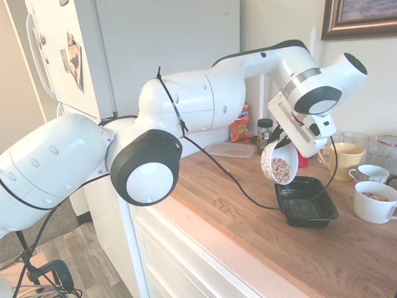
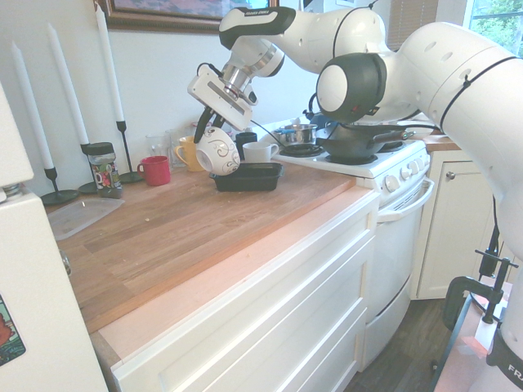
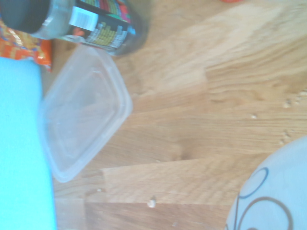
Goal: Pour the cereal into the box
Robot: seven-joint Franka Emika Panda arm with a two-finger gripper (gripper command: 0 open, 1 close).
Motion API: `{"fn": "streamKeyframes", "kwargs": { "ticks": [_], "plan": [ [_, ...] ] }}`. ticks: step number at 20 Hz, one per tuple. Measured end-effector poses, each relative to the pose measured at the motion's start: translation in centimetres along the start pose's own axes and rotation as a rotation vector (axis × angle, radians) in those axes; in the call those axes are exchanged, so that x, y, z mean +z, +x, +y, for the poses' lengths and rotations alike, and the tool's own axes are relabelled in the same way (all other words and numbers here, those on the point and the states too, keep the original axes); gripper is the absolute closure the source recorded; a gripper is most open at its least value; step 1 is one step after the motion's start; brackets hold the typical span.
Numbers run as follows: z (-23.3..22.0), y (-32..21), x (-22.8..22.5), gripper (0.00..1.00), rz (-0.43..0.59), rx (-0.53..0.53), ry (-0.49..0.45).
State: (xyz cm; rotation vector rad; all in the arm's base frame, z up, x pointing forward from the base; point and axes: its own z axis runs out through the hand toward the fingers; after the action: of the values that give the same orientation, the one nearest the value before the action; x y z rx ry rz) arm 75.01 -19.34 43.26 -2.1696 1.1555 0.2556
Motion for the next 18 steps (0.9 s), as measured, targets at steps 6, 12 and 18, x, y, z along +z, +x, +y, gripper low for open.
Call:
{"fn": "streamKeyframes", "kwargs": {
  "ticks": [6, 12, 18],
  "plan": [
    [1.5, 1.1, -1.9, 1.0, -0.032, 0.023, 0.06],
    [2.5, 2.1, -1.9, 1.0, -0.093, 0.039, 0.117],
    [3.2, 2.6, -2.9, 1.0, -0.133, 0.017, 0.186]
  ]
}}
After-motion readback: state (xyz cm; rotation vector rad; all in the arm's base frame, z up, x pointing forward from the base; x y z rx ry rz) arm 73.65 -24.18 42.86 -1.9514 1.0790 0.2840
